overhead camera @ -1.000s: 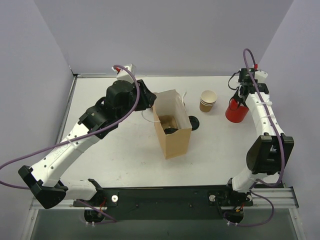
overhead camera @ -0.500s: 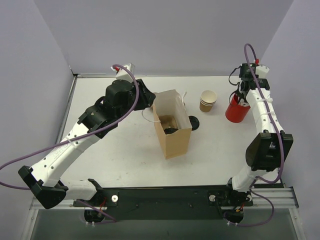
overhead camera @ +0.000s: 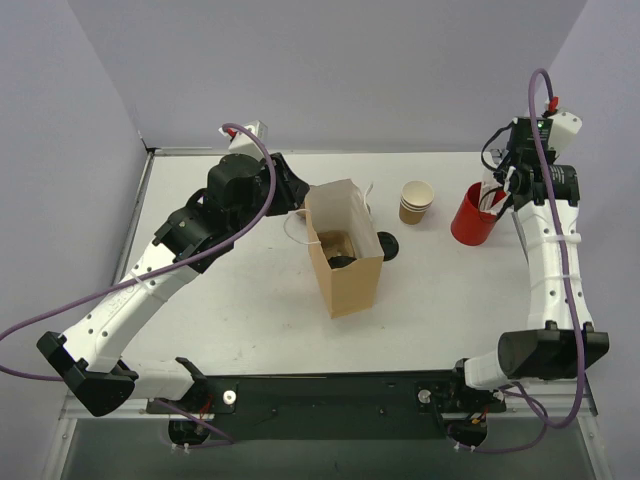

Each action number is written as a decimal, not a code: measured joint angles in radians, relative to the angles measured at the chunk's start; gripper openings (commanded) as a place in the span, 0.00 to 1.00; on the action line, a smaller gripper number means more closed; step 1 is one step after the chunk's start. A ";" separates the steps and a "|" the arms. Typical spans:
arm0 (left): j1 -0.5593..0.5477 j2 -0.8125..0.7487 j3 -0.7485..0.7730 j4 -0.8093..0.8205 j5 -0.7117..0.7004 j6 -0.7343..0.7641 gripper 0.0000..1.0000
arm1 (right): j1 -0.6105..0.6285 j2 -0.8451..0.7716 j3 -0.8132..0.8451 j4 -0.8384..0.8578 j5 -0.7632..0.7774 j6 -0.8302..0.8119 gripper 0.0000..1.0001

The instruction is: Pack the takeout coffee

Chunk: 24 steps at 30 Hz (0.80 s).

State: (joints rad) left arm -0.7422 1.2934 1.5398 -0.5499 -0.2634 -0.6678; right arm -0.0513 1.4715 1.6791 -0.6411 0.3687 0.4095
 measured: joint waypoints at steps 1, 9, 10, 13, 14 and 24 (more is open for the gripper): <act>0.002 0.002 0.000 0.000 0.002 0.000 0.46 | 0.000 -0.024 0.008 -0.002 0.000 -0.004 0.00; 0.011 0.008 0.000 -0.001 0.007 0.000 0.46 | 0.006 -0.141 0.042 -0.017 -0.019 -0.019 0.00; 0.011 0.008 0.000 -0.001 0.007 0.000 0.46 | 0.006 -0.144 0.042 -0.019 -0.023 -0.019 0.00; 0.012 0.008 0.000 -0.001 0.007 0.000 0.46 | 0.006 -0.156 0.043 -0.021 -0.074 -0.018 0.00; 0.013 0.008 0.000 -0.001 0.007 0.000 0.46 | 0.006 -0.162 0.043 -0.021 -0.092 -0.018 0.00; 0.039 0.008 0.000 -0.034 -0.047 0.010 0.46 | 0.218 -0.326 0.030 0.111 -0.412 0.002 0.00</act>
State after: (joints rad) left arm -0.7036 1.3018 1.5398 -0.5838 -0.3099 -0.6582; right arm 0.1665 1.1458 1.7092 -0.5297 -0.0437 0.4118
